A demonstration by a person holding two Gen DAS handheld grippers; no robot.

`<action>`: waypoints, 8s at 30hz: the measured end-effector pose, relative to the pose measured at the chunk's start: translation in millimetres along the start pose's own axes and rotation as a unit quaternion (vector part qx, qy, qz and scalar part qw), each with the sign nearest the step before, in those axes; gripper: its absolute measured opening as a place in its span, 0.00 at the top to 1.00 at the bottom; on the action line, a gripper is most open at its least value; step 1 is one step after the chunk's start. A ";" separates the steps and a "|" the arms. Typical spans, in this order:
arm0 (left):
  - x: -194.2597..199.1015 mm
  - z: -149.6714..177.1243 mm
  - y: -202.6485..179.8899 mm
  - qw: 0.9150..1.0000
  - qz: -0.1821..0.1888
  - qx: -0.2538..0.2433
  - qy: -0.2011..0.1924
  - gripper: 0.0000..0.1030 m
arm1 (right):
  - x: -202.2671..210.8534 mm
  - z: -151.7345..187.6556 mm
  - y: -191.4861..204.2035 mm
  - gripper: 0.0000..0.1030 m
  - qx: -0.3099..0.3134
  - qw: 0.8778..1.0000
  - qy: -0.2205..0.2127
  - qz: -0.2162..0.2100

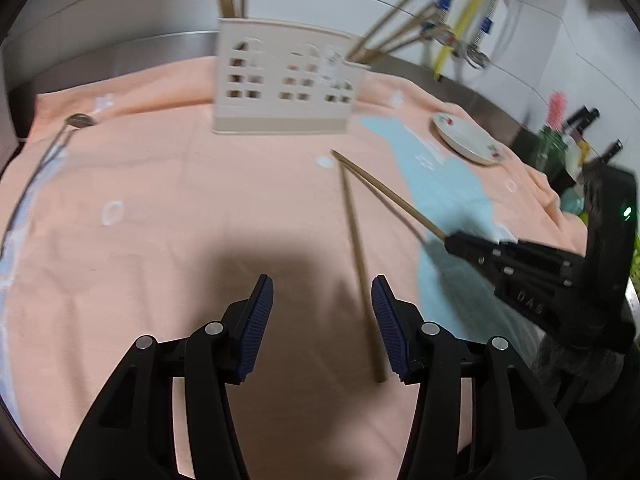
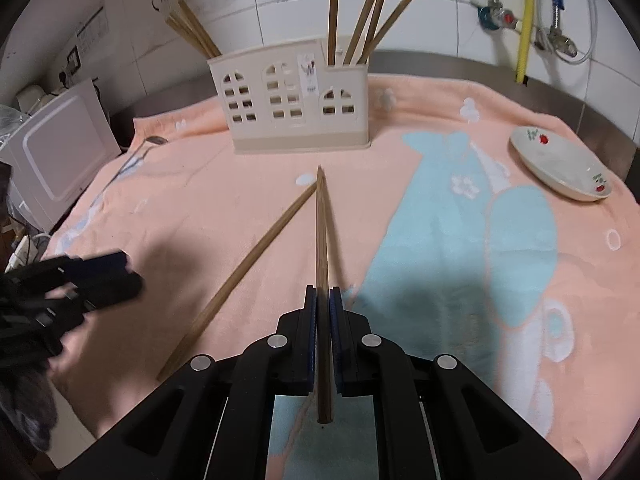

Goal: Organize utensils

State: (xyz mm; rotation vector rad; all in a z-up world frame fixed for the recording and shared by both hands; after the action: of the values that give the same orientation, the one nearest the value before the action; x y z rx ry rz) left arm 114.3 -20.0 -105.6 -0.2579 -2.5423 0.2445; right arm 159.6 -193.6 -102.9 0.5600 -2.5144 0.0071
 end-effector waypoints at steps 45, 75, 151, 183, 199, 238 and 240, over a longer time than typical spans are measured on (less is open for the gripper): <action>5.3 -41.1 -17.0 0.999 0.003 -0.019 -0.044 0.95 | 55.9 -58.9 -3.6 0.94 0.021 0.996 -0.084 0.000; 46.4 -164.2 -10.1 0.987 -0.008 -0.084 -0.135 0.95 | 50.6 -214.1 27.0 0.94 0.077 0.989 -0.111 -0.059; -5.3 -250.2 28.5 0.980 -0.089 -0.075 -0.162 0.77 | -15.0 -251.8 6.6 0.56 0.064 0.993 -0.098 -0.001; 77.9 -166.5 28.0 0.979 -0.096 -0.053 -0.171 0.11 | 74.0 -174.4 19.0 0.19 0.055 0.988 -0.141 0.012; 98.6 -111.0 28.4 0.982 -0.106 -0.060 -0.147 0.05 | 92.9 -119.5 30.4 0.09 0.055 0.990 -0.129 0.022; 122.3 -42.5 32.9 0.987 -0.118 -0.030 -0.108 0.05 | 101.3 -53.0 35.2 0.07 0.034 0.996 -0.088 0.007; 120.5 -42.0 31.8 0.987 -0.117 -0.032 -0.105 0.05 | 102.1 -53.6 35.2 0.07 0.034 0.996 -0.088 0.006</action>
State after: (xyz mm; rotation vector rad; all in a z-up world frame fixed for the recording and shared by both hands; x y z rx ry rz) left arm 42.9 44.1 -15.5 0.0479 -2.7621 0.1039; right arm 96.4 -194.8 -0.2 0.5960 -2.6971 0.0490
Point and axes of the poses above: each gripper's, at about its wrist camera, not at the fingertips, and x roughly against the way its jaws point, y to its left, z to its underside, the point moved 1 cm from there along -x, roughly the way its jaws point, and after that the axes turned 15 degrees about -y, right-handed, at the moved point
